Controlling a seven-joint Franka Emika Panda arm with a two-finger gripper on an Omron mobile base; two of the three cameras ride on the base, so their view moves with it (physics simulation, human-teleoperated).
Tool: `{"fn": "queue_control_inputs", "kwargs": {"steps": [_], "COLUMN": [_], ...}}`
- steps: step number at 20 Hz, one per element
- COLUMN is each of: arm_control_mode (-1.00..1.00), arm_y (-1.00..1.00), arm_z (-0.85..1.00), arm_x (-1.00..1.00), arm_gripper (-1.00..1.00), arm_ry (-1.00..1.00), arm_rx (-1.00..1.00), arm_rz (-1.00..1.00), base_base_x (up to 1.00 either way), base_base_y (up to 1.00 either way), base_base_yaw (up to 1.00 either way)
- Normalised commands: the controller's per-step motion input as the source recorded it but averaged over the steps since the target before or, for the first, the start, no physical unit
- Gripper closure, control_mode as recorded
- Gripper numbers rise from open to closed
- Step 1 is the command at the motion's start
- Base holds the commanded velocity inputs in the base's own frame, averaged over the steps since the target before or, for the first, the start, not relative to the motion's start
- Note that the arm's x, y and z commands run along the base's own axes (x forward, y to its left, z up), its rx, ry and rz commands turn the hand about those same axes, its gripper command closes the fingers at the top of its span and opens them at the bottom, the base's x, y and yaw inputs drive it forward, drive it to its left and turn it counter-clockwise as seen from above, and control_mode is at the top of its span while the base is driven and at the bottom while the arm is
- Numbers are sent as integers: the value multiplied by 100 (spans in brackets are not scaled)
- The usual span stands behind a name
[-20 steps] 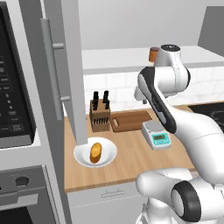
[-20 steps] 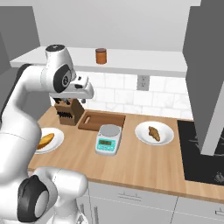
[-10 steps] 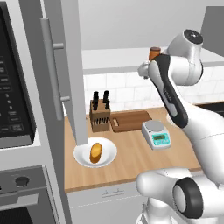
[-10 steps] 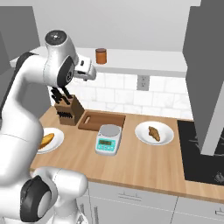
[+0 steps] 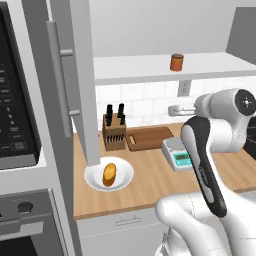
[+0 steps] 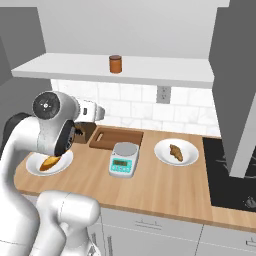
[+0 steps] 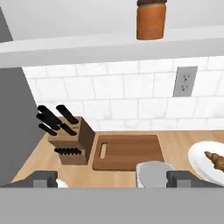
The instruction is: From the different types of pastries on the counter, select a croissant and place it on the cutting board. Then retrieve a jar of jam from the cabinet and place it alongside the croissant on the cutting board.
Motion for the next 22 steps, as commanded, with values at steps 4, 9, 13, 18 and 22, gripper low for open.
{"fn": "queue_control_inputs", "kwargs": {"steps": [4,9,13,18,22], "arm_control_mode": [-100,-100,-100,-100,-100], "arm_y": [0,0,-2,-19,0], "arm_z": [92,94,37,100,0], "arm_x": [21,33,3,3,26], "arm_gripper": [-100,-100,-100,-100,-100], "arm_ry": [-14,-1,0,0,4], "arm_rx": [2,0,0,0,-1], "arm_rz": [-2,0,0,-1,0], "base_base_x": [0,0,0,0,0], "base_base_y": [0,0,0,0,0], "base_base_yaw": [0,0,0,0,0]}}
